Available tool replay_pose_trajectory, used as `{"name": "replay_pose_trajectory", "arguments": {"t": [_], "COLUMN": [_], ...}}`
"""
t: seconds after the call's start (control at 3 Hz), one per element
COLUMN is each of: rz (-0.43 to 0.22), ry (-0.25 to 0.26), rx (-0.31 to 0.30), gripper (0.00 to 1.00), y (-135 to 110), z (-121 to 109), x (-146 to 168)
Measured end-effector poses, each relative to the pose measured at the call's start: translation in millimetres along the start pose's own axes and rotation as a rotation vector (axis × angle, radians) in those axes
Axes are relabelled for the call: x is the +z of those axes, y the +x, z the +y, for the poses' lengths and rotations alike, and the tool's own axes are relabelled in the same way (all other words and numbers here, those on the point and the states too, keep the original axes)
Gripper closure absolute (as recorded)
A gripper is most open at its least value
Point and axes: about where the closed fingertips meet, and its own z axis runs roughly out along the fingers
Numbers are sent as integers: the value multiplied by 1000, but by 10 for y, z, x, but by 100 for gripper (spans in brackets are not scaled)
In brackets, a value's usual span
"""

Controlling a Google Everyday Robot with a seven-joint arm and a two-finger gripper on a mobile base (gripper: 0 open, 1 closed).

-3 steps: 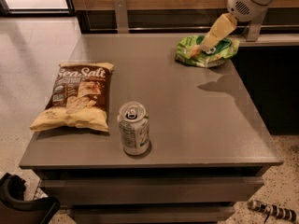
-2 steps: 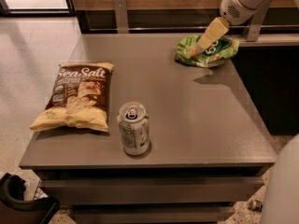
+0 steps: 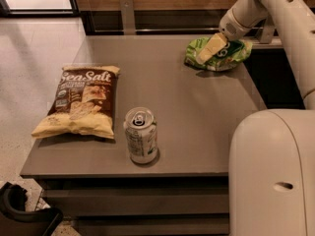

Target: Pick green rice chip bag

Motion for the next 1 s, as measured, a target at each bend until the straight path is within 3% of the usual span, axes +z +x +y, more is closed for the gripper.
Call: {"name": "replay_pose_trajectory", "arguments": {"t": [0.33, 0.67, 1.0], "rz": [-10, -12, -12], "ry": [-29, -36, -36], "rx": [26, 30, 30], "gripper": [25, 56, 80], "y": [44, 43, 39], "z": [-40, -45, -46], "x": [201, 276, 271]}}
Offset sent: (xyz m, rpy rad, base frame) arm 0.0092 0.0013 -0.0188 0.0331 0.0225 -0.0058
